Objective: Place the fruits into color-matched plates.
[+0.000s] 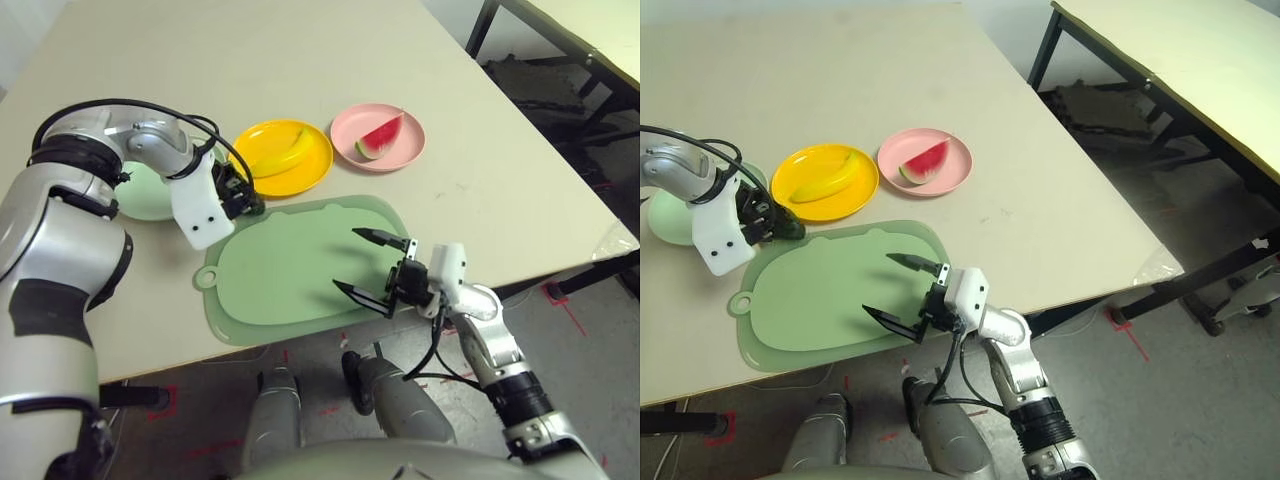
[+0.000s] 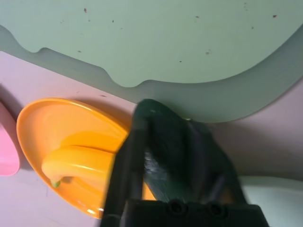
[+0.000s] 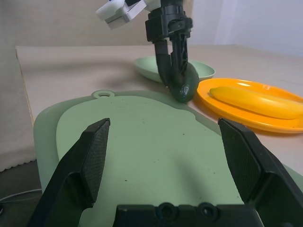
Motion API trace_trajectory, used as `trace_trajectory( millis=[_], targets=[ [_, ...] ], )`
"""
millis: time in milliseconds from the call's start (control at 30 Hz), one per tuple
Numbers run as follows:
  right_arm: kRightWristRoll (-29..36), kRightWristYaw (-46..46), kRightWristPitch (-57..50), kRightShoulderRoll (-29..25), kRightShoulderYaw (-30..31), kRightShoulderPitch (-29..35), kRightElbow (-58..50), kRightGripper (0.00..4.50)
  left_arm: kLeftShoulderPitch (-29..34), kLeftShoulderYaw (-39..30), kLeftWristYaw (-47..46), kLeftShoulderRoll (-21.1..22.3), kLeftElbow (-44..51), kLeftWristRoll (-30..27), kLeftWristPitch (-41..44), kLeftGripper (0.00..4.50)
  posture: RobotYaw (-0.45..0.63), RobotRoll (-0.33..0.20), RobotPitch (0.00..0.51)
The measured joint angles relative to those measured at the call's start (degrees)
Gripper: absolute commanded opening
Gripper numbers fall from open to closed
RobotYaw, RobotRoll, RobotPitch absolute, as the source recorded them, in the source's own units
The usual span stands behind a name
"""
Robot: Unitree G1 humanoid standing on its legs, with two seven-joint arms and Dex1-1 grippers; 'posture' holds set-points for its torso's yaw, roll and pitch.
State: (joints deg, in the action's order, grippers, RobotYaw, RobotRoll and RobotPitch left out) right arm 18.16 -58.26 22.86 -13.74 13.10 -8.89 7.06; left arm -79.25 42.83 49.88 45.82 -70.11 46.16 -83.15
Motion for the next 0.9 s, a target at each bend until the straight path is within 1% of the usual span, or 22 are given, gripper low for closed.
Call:
trace_trajectory(
  millis=[33, 67, 233, 267, 367, 433, 467, 500, 533, 567, 600, 633, 700, 767, 833, 900],
  targets=[
    [0.0, 0.0, 0.0, 0.0, 0.0, 0.0, 0.0, 4.5, -0.2, 0.2, -0.5, 0.0, 0.0, 0.5, 0.0, 0.2, -0.16, 0.0, 0.17],
    [0.0, 0.0, 0.0, 0.0, 0.0, 0.0, 0.0, 4.5, -0.4, 0.3, -0.9, -0.1, -0.2, 0.8, 0.1, 0.02, -0.16, 0.0, 0.17],
    [-0.1, 0.0, 0.0, 0.1, 0.0, 0.0, 0.0, 4.5, -0.8, 0.3, -1.2, -0.5, -2.3, 0.3, 0.0, 0.02, -0.16, 0.0, 0.168],
    [-0.1, 0.0, 0.0, 0.1, 0.0, -0.1, 0.0, 4.5, -0.9, 0.2, -0.5, -0.7, -3.1, -0.7, -0.2, 0.02, -0.16, 0.0, 0.167],
    [-0.1, 0.0, 0.0, 0.1, 0.1, -0.5, 0.1, 4.5, -1.8, -2.3, 5.8, -2.4, -7.3, -6.8, -0.8, 0.02, -0.15, 0.0, 0.162],
    [-0.1, -0.1, 0.0, 0.1, 0.1, -0.9, 0.2, 4.5, -2.2, -6.3, 13.4, -4.0, -9.8, -13.1, 0.1, 0.02, -0.15, 0.0, 0.156],
    [-0.1, -0.1, 0.0, 0.1, 0.2, -1.2, 0.2, 4.5, -2.1, -9.5, 20.6, -5.1, -10.3, -18.1, 2.1, 0.02, -0.14, 0.0, 0.154],
    [-0.1, -0.1, 0.0, 0.2, 0.2, -1.5, 0.3, 4.5, -2.0, -12.7, 27.9, -6.2, -9.8, -24.0, 5.1, 0.02, -0.14, 0.0, 0.153],
    [-0.1, -0.1, 0.1, 0.2, 0.3, -1.7, 0.4, 4.5, -1.6, -14.4, 33.3, -6.5, -7.9, -29.6, 9.0, 0.02, -0.14, 0.0, 0.153],
    [-0.1, -0.1, 0.1, 0.2, 0.3, -1.8, 0.6, 4.5, -1.0, -15.1, 38.0, -6.4, -4.0, -37.1, 14.9, 0.02, -0.13, 0.0, 0.153],
    [-0.1, -0.1, 0.1, 0.2, 0.3, -1.8, 0.8, 4.5, -0.7, -15.1, 39.7, -6.1, -1.5, -41.3, 18.3, 0.02, -0.13, 0.0, 0.153],
    [-0.1, -0.2, 0.1, 0.2, 0.3, -1.9, 0.9, 4.5, 0.2, -14.8, 41.0, -5.4, 3.4, -47.6, 24.6, 0.02, -0.11, 0.0, 0.15],
    [-0.1, -0.7, 0.1, 0.2, 0.4, -2.0, 1.0, 4.5, 0.4, -14.2, 41.8, -3.7, 11.0, -57.5, 35.2, 0.02, -0.1, 0.0, 0.148],
    [0.0, -1.1, 0.1, 0.1, 0.5, -2.1, 1.1, 4.5, 0.1, -14.2, 41.9, -2.4, 14.5, -62.3, 41.3, 0.02, -0.1, 0.0, 0.148],
    [0.0, -1.6, 0.1, 0.1, 0.6, -2.2, 1.1, 4.5, -0.8, -14.8, 41.9, -1.6, 14.8, -64.1, 44.9, 0.02, -0.1, 0.0, 0.148],
    [0.0, -1.8, 0.1, 0.0, 0.6, -2.6, 1.4, 4.5, -2.0, -16.0, 41.9, -1.2, 13.4, -63.8, 46.2, 0.41, -0.1, 0.0, 0.142]
  ],
)
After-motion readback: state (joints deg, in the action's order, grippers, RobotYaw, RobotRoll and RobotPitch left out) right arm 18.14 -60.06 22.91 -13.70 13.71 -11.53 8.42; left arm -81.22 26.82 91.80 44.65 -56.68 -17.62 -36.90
